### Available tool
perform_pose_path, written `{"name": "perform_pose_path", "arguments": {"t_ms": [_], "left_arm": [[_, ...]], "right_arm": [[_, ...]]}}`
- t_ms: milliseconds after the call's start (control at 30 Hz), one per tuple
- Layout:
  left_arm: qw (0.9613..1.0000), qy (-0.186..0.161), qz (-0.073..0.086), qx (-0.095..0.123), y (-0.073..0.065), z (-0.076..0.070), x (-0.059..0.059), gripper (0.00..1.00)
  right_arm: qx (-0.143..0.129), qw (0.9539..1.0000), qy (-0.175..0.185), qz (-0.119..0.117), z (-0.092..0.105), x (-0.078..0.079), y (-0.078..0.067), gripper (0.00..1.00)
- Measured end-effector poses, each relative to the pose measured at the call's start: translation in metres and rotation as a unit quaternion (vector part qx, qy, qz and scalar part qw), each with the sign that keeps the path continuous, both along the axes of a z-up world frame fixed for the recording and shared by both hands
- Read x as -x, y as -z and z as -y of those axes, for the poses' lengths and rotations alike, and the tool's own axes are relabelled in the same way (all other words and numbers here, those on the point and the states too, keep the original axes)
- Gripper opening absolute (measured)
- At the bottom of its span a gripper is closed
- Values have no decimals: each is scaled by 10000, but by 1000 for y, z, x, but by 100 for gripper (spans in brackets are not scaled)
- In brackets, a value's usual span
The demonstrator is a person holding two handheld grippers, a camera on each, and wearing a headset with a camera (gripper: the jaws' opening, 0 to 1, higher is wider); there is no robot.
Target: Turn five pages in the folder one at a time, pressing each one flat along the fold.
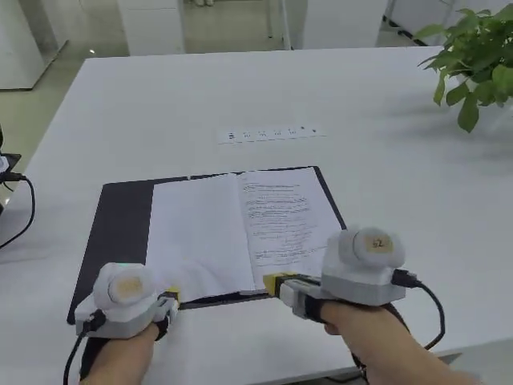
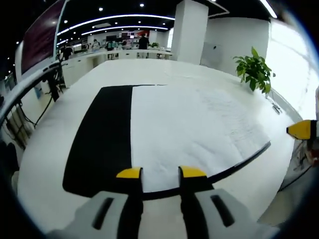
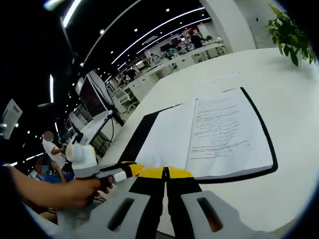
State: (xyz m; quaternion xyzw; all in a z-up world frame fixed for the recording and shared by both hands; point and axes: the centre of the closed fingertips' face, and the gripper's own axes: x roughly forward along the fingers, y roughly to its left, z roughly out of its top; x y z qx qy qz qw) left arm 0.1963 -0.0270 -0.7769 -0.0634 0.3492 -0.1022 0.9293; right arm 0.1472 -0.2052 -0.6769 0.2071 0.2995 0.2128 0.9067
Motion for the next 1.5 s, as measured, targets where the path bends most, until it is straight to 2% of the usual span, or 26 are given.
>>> {"name": "perform_pose_path", "arguments": {"t_ms": [67, 167, 233, 267, 300, 400, 467, 533, 567, 633, 700, 767, 867, 967, 1000, 1033, 1133, 1233, 1300, 1400, 1500], "left_arm": [[9991, 10, 253, 335, -21, 6, -6, 25], [9963, -87, 253, 815, -45, 13, -4, 25], [9932, -202, 366, 1091, -67, 16, -2, 28], [9924, -150, 388, 1161, -78, 19, 2, 31], [9922, -120, 395, 1177, -86, 20, 6, 33], [9905, 31, 746, 1153, -117, 25, 16, 39], [9901, 36, 842, 1121, -128, 24, 21, 42], [9911, 48, 879, 998, -136, 21, 27, 45], [9912, 25, 964, 908, -141, 17, 29, 45], [9926, 15, 956, 746, -142, 10, 33, 47], [9931, -31, 958, 673, -143, 5, 37, 50], [9937, -101, 899, 656, -141, 0, 41, 58], [9946, -179, 875, 537, -137, -8, 47, 68], [9953, -180, 868, 389, -134, -12, 50, 76], [9955, -180, 884, 277, -133, -14, 52, 78], [9955, -179, 914, 168, -133, -16, 52, 82], [9953, -157, 950, 81, -131, -16, 52, 91], [9954, -134, 953, 4, -130, -17, 51, 96], [9951, -115, 977, -4, -132, -14, 50, 99], [9945, -42, 1045, -25, -136, -8, 47, 99], [9946, 34, 1034, -48, -137, -1, 45, 99]], "right_arm": [[-22, 9996, 246, 128, 17, -3, -14, 0], [-28, 9978, 578, 323, 42, -7, -31, 0], [-25, 9960, 784, 422, 59, -7, -41, 0], [-18, 9953, 853, 451, 65, -7, -43, 0], [-15, 9942, 973, 461, 73, -6, -45, 0], [22, 9921, 1145, 506, 88, -3, -48, 0], [127, 9908, 1249, 497, 101, -3, -44, 1], [268, 9899, 1298, 500, 109, 0, -41, 9], [349, 9897, 1294, 495, 112, 2, -39, 14], [497, 9892, 1327, 370, 120, 5, -30, 21], [659, 9875, 1367, 432, 127, 5, -28, 29], [798, 9857, 1413, 445, 131, 5, -26, 41], [850, 9843, 1483, 450, 136, 5, -25, 62], [879, 9842, 1458, 491, 136, 5, -25, 70], [951, 9840, 1419, 514, 137, 6, -23, 73], [1045, 9832, 1395, 545, 138, 6, -23, 78], [1300, 9809, 1302, 625, 143, 5, -18, 95], [1241, 9824, 1261, 595, 143, 6, -18, 94], [1247, 9818, 1251, 703, 143, 6, -22, 95], [1302, 9808, 1198, 822, 150, 7, -24, 100], [1141, 9815, 1307, 811, 159, 10, -24, 100]]}}
